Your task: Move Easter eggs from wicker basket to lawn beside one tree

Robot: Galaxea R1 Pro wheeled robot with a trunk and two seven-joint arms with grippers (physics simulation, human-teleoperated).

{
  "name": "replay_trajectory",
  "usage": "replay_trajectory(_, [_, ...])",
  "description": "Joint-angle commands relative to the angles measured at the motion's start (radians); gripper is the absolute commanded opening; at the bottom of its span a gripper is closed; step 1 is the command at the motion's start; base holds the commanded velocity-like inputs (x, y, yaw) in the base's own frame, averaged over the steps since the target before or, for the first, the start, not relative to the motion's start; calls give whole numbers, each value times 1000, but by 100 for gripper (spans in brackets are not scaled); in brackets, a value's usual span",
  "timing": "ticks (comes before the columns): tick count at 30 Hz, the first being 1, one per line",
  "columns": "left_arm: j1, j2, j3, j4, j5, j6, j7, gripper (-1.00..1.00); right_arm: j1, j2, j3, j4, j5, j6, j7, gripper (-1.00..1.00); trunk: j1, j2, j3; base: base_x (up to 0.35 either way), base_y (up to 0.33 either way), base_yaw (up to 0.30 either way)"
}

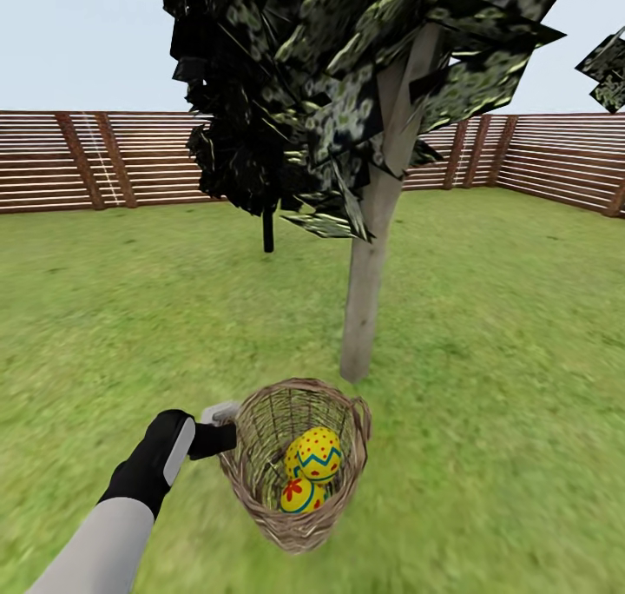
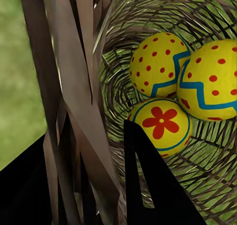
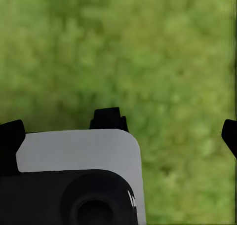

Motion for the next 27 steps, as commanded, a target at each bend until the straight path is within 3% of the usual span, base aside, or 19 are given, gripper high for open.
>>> replay_trajectory(1, [-1,-1,5,-1,15,6,-4,-100,-1,0,-9,1,9,-4,3,100,0,0,-1,312,-166,0])
replay_trajectory(7, [-2,-2,4,3,15,6,-1,-100,-4,-17,-14,-31,3,12,16,100,0,0,-1,183,-105,0])
replay_trajectory(9, [-2,-2,4,3,15,6,-1,-100,-13,-38,-15,-140,1,128,17,100,0,0,-1,4,-3,0])
replay_trajectory(11, [-1,-3,5,3,15,6,0,-100,-16,-46,-17,-386,-3,320,16,100,0,0,-1,0,0,0])
replay_trajectory(12, [-2,-3,4,4,15,6,0,-100,-17,-46,-18,-458,-5,345,16,100,0,0,-1,0,0,0])
replay_trajectory(16, [-2,-3,5,4,15,6,0,-100,-19,-45,-18,-737,-140,363,15,100,12,-21,-10,0,0,0])
replay_trajectory(21, [-2,-3,5,4,14,6,5,-100,-19,-40,-16,-937,-155,360,10,100,31,-56,-26,0,0,0])
replay_trajectory(27, [-2,-3,5,-2,13,6,7,-100,-21,-43,-10,-970,-157,361,5,100,54,-98,-45,0,0,0])
